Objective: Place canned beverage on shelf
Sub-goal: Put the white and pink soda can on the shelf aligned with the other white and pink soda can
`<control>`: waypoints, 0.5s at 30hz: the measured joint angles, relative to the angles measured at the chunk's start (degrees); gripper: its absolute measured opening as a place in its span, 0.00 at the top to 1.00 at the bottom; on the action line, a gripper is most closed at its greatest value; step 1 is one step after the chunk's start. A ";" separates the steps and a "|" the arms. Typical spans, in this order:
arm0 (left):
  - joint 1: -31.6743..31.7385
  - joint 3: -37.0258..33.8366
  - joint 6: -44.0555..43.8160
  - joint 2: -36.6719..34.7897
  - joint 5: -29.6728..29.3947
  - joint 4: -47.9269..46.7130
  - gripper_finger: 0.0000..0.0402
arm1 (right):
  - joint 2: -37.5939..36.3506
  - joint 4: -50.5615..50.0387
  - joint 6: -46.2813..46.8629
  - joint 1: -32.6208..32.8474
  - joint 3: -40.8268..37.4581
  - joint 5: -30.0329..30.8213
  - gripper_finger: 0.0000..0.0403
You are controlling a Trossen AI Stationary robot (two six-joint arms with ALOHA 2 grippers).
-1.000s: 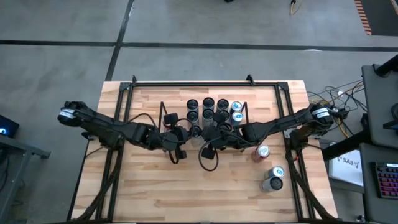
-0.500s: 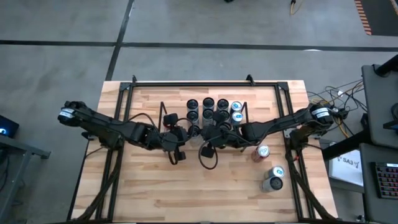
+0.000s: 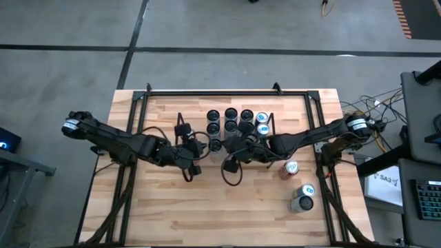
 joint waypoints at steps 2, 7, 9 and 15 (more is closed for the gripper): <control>0.04 0.00 -0.04 -0.06 -1.23 -0.55 1.00 | -0.02 -1.34 1.29 -0.02 0.01 1.24 0.98; 0.04 -0.04 0.10 -0.06 -2.25 -0.97 1.00 | 0.00 -3.26 3.95 -0.02 0.01 1.78 0.98; 0.04 -0.04 0.11 -0.06 -2.25 -0.96 1.00 | 0.21 -3.11 3.96 -0.02 0.01 1.78 0.98; 0.04 -0.07 0.02 -0.06 -2.25 -0.85 1.00 | 1.84 -2.10 3.70 -0.02 0.01 0.86 0.98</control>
